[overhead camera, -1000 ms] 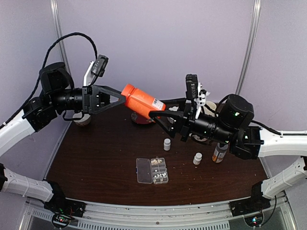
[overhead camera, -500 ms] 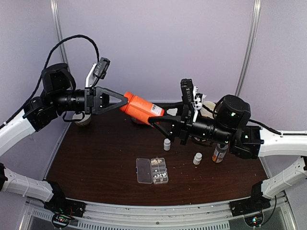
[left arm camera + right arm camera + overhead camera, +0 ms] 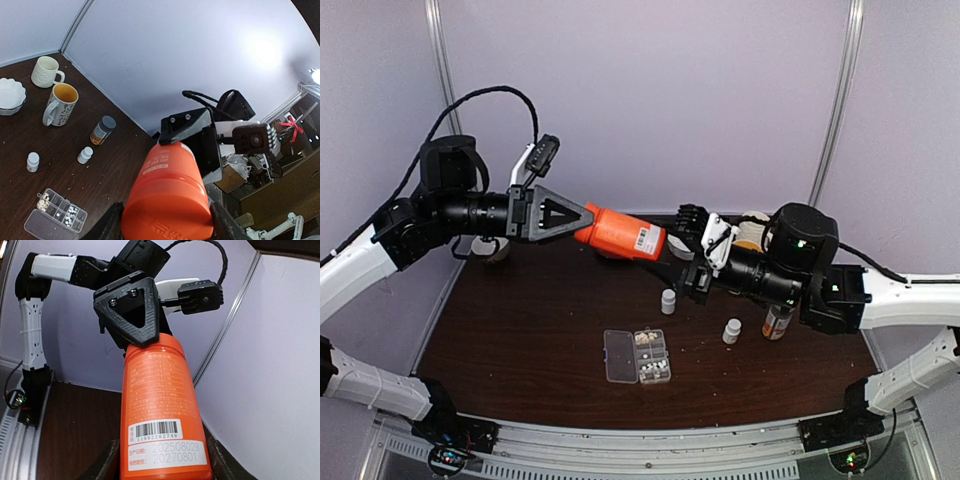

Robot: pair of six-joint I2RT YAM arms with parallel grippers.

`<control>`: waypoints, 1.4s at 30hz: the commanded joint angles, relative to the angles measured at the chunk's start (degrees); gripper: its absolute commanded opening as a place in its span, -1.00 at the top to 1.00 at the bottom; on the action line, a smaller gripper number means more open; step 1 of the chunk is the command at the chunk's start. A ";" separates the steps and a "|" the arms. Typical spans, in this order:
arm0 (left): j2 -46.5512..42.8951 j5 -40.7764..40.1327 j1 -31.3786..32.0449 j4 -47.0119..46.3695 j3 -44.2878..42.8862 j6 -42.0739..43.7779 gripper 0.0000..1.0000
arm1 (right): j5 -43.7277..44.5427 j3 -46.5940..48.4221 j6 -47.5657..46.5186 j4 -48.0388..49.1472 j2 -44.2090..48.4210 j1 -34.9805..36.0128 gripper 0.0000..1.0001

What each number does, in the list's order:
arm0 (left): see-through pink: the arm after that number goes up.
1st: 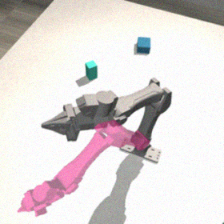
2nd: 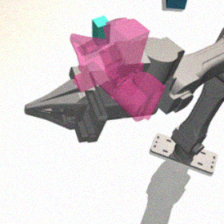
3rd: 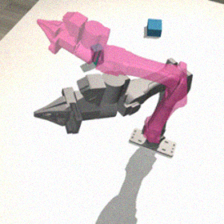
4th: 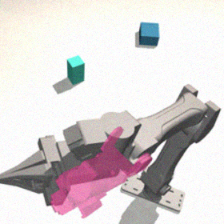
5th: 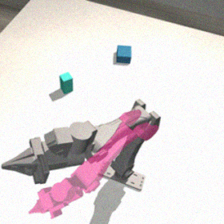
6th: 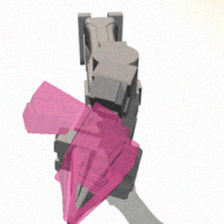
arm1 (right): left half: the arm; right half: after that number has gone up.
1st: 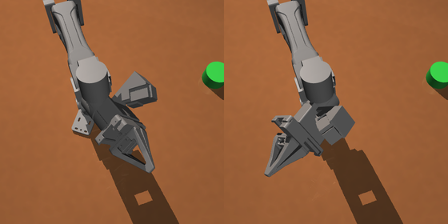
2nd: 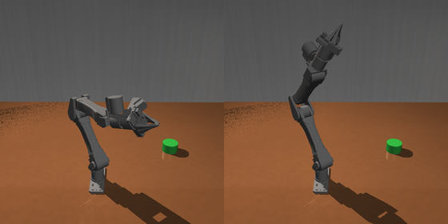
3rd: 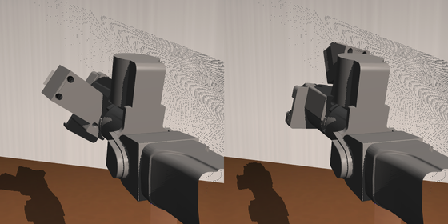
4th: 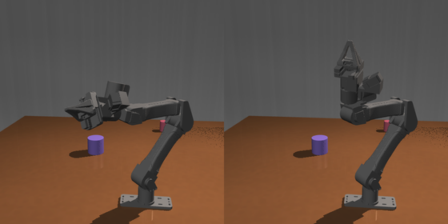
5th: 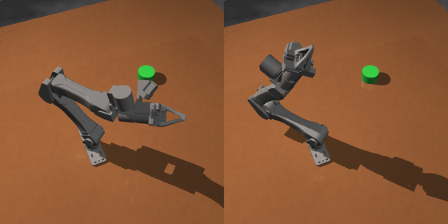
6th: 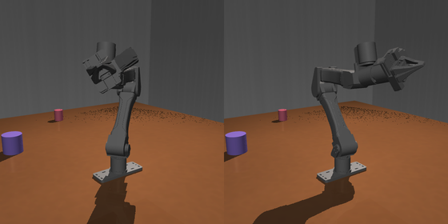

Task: Sort the pills into containers
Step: Unscrew the lid of the pill bottle from the pill bottle.

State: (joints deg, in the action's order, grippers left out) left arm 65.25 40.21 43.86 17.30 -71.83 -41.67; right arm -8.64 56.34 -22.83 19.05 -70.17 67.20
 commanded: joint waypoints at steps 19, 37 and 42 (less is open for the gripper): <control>-2.89 -9.10 -7.02 -10.52 5.98 -11.80 -0.95 | 11.46 -10.16 -19.77 11.15 7.36 3.69 0.69; -9.46 11.68 -0.62 7.56 4.06 97.48 -0.95 | -16.59 -5.46 29.07 -3.58 9.74 -2.15 0.70; -8.81 4.63 4.31 8.76 5.38 104.32 -0.95 | -18.92 -5.70 32.89 -0.78 8.65 -2.54 0.71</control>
State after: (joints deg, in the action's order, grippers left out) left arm 55.79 49.50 45.21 21.54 -66.32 46.39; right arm -22.57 49.15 3.16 14.90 -60.95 65.10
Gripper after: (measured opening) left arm 0.976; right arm 0.528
